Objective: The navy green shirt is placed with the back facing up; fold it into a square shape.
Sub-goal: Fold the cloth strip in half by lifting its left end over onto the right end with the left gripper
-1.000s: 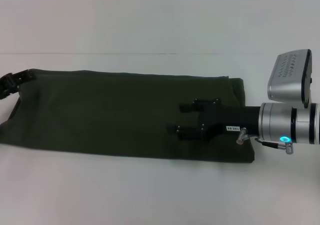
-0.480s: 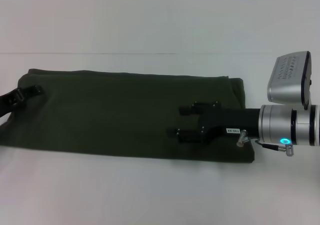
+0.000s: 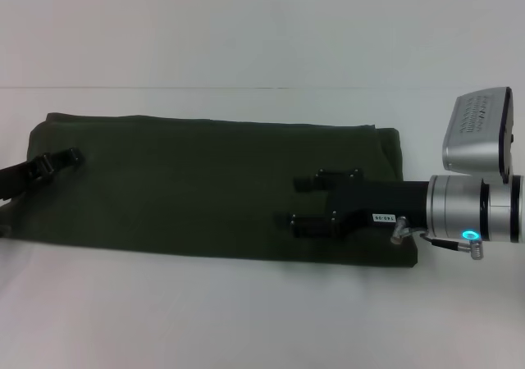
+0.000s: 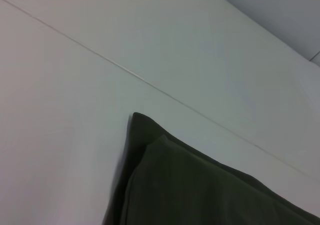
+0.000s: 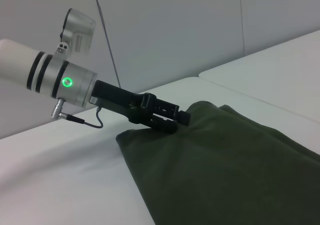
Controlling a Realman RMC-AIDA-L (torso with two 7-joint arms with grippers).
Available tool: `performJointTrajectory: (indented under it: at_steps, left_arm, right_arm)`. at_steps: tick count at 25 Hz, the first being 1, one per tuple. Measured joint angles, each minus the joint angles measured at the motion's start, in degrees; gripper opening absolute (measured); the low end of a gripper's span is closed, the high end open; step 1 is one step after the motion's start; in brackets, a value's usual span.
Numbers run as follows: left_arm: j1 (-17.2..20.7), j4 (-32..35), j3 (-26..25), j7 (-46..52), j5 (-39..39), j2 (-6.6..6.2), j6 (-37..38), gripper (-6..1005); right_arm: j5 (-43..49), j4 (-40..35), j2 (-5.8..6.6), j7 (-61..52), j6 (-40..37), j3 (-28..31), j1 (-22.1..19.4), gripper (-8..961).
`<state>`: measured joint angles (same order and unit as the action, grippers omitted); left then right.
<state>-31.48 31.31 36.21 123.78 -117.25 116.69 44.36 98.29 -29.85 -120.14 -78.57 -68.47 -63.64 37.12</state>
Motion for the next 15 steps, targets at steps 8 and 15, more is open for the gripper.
performJointTrajectory:
  at_steps: [8,15]
  left_arm:
    - [0.9,3.3,-0.7,0.4,0.4,-0.03,1.2,822]
    - [1.6,4.4,-1.5,1.0,0.3,-0.67,2.0,859]
  right_arm:
    - [0.0,-0.2,0.09,0.0,0.0,0.0,-0.2,788]
    - [0.0,-0.2,0.09,0.0,0.0,0.0,-0.3,788]
